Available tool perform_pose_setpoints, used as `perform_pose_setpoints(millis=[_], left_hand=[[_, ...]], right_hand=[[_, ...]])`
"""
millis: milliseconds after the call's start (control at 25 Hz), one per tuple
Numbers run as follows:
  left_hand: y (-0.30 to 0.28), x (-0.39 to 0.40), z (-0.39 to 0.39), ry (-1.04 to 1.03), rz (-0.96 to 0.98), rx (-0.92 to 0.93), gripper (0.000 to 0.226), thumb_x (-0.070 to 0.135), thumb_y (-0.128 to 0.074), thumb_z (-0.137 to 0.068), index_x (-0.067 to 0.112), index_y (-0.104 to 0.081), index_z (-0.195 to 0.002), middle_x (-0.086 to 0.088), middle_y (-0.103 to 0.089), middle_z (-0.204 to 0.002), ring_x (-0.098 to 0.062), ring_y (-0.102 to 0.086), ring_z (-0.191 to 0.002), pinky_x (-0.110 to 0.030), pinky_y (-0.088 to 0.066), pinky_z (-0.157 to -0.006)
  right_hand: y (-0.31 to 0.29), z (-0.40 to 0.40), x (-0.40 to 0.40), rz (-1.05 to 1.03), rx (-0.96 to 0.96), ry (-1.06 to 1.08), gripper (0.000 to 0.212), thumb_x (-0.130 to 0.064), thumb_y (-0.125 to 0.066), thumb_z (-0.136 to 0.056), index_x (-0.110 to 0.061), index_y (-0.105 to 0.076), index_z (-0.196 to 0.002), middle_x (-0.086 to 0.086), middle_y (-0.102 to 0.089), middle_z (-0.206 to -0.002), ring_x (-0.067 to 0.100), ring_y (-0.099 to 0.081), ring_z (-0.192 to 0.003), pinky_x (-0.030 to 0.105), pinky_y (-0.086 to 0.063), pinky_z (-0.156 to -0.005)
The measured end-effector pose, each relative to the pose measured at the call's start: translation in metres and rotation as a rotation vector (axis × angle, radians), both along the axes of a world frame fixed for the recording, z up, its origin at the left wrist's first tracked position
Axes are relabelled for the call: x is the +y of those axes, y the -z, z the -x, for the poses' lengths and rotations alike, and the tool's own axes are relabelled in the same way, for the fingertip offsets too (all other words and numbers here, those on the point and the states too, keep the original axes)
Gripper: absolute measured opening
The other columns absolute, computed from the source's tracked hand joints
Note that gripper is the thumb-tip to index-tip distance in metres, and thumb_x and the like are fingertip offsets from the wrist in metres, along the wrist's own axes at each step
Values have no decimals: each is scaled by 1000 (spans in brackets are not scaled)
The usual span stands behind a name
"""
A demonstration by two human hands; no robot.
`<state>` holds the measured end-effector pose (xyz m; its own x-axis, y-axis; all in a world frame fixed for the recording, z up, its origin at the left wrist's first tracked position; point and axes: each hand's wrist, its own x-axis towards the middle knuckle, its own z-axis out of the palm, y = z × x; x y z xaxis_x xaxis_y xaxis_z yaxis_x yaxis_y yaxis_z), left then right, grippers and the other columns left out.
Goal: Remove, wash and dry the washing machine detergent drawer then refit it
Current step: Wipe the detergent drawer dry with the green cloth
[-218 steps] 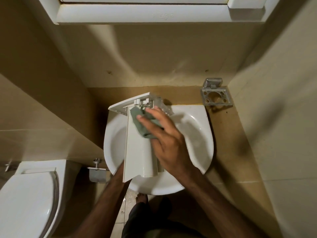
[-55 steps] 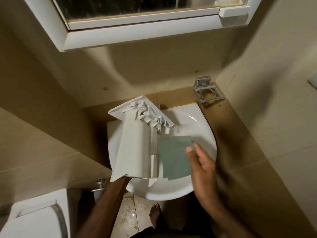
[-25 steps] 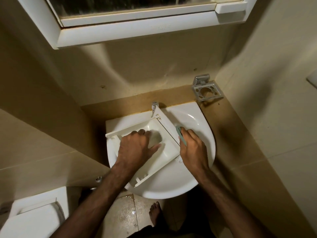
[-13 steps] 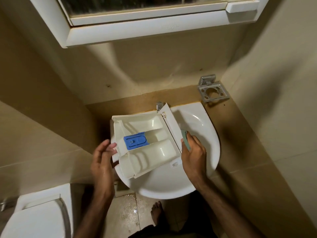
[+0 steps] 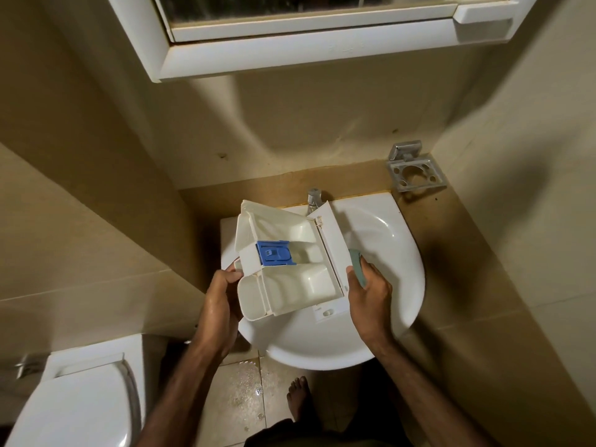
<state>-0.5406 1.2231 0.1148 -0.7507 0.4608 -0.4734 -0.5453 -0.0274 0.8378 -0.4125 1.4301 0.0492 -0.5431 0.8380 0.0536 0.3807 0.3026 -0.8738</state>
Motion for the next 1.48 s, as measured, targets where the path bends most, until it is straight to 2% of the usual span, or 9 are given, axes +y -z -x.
perform_pose_setpoints(millis=[200,440,600,680,800,1080,1160,1280,1480], left_hand=[[-10,-2,-1,194,7,158,63,11,-49,-78,34,-66,-134,-7,-73,-129,-30,-69,-112,-49,-56,-89],[-12,7,0,106,72,34,41,0,-62,-99,31,-70,-125,0,-76,-123,-33,-73,-110,-62,-62,-80],[2,9,1,38,155,-33,35,-1,-71,-93,23,-73,-118,-9,-74,-125,-39,-70,-113,-59,-64,-73],[7,8,0,6,187,25,37,-1,-75,-90,21,-74,-120,-8,-75,-123,-37,-70,-113,-63,-62,-81],[7,3,-2,-15,201,121,38,-1,-77,-88,19,-74,-121,-1,-79,-116,-28,-73,-111,-49,-59,-96],[5,-4,-8,-15,304,238,38,2,-76,-90,29,-75,-115,8,-81,-106,-17,-75,-100,-31,-58,-78],[1,-4,-10,-20,339,271,38,1,-76,-89,30,-75,-113,12,-81,-102,-12,-75,-96,-26,-56,-75],[-7,-2,-13,1,374,325,39,-2,-74,-88,30,-76,-110,15,-80,-96,-4,-75,-89,-16,-52,-67],[-16,-1,-16,33,434,448,43,2,-70,-91,34,-75,-118,16,-80,-96,-14,-76,-87,-35,-60,-71]], right_hand=[[1,-1,2,26,-10,-2,30,-20,-60,-104,-9,-69,-131,2,-74,-105,20,-69,-98,44,-58,-91],[0,-2,-4,44,-17,-12,30,-18,-60,-104,-9,-69,-131,1,-74,-106,16,-70,-98,39,-60,-91],[-2,-6,-7,44,-8,-33,27,-17,-63,-104,-8,-70,-128,-1,-74,-105,10,-70,-98,32,-59,-91],[-5,-8,-6,90,11,-52,21,-19,-64,-103,-11,-73,-120,-4,-75,-98,6,-70,-93,34,-59,-88],[-15,-13,-1,255,61,-42,18,-28,-63,-103,-21,-76,-113,-10,-77,-97,6,-71,-94,36,-60,-91],[-59,7,33,136,245,251,31,-24,-53,-109,-25,-65,-138,-34,-63,-119,-9,-60,-116,38,-58,-102],[-63,19,37,146,288,179,34,-24,-52,-110,-25,-61,-143,-34,-60,-125,-9,-57,-121,36,-56,-104],[-53,34,26,-80,237,-105,40,-15,-55,-108,-9,-55,-148,-7,-64,-132,-9,-56,-121,22,-51,-102],[-12,49,22,-440,-88,-531,53,-30,-69,-96,-12,-58,-145,4,-61,-137,23,-54,-125,42,-53,-103]])
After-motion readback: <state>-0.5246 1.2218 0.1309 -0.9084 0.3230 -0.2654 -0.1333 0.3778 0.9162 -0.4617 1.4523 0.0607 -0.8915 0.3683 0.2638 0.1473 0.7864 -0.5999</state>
